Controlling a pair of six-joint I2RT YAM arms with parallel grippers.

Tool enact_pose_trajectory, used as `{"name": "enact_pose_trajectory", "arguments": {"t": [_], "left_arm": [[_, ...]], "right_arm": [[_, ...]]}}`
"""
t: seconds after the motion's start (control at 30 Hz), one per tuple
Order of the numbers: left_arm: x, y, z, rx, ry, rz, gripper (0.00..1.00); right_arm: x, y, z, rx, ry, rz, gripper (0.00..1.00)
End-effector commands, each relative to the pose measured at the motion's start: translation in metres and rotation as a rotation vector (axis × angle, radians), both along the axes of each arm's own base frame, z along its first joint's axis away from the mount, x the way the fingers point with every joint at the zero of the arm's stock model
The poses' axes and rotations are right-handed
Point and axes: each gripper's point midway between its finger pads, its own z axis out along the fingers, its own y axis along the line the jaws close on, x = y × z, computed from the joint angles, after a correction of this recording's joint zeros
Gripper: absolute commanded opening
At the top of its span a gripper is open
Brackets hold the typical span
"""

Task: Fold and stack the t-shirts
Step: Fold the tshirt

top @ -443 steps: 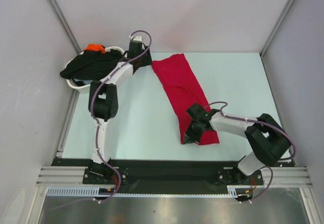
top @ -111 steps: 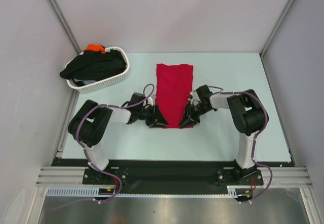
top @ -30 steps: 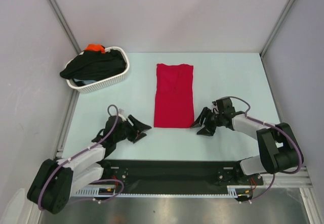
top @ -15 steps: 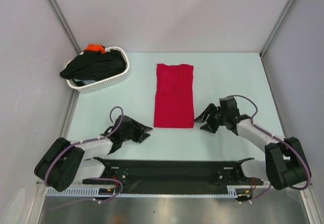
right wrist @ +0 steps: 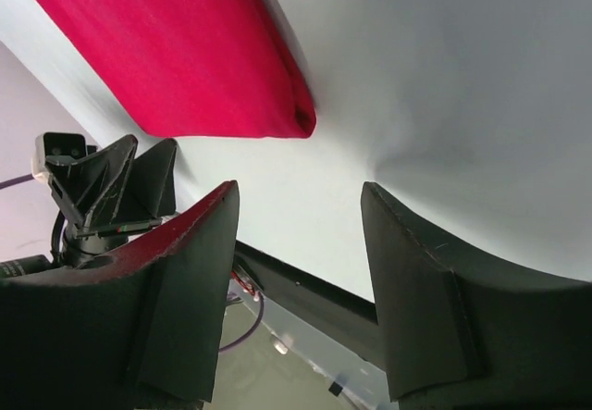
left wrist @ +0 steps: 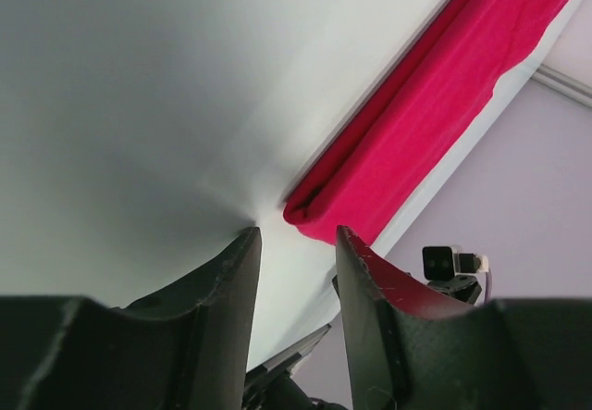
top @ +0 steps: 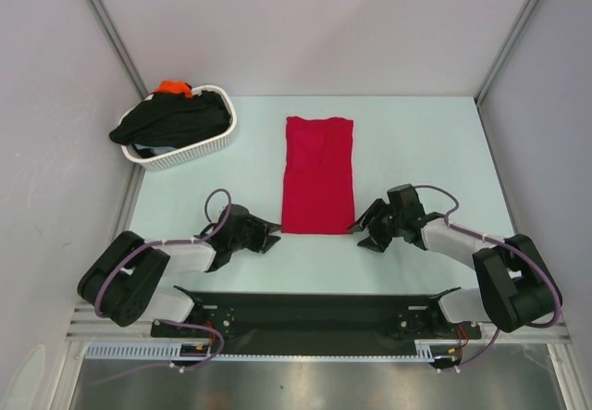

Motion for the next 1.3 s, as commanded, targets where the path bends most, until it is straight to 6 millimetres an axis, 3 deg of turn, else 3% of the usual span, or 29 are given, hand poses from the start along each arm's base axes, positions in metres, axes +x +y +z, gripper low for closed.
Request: {"name": "enact_pose_trajectory", "arguments": {"t": [0.0, 0.37, 0.83, 1.0, 1.27], "left_arm": [[0.003, 0.01, -0.013, 0.045, 0.03, 0.071, 0.44], [0.017, 0.0, -0.015, 0.04, 0.042, 0.071, 0.4], [0.02, -0.005, -0.01, 0.037, 0.027, 0.046, 0.2], [0.021, -0.01, -0.006, 0.025, 0.017, 0.023, 0.08], [0.02, -0.011, -0.006, 0.016, 0.018, 0.007, 0.02]], "right_arm": [[0.013, 0.004, 0.006, 0.011, -0.034, -0.034, 0.6], [0.013, 0.004, -0.01, 0.019, 0.06, -0.179, 0.6], [0.021, 0.0, -0.026, -0.015, 0.123, -0.366, 0.54], [0.023, -0.004, -0.034, -0.064, 0.117, -0.381, 0.52], [0.023, -0.009, -0.04, -0.101, 0.108, -0.374, 0.42]]}}
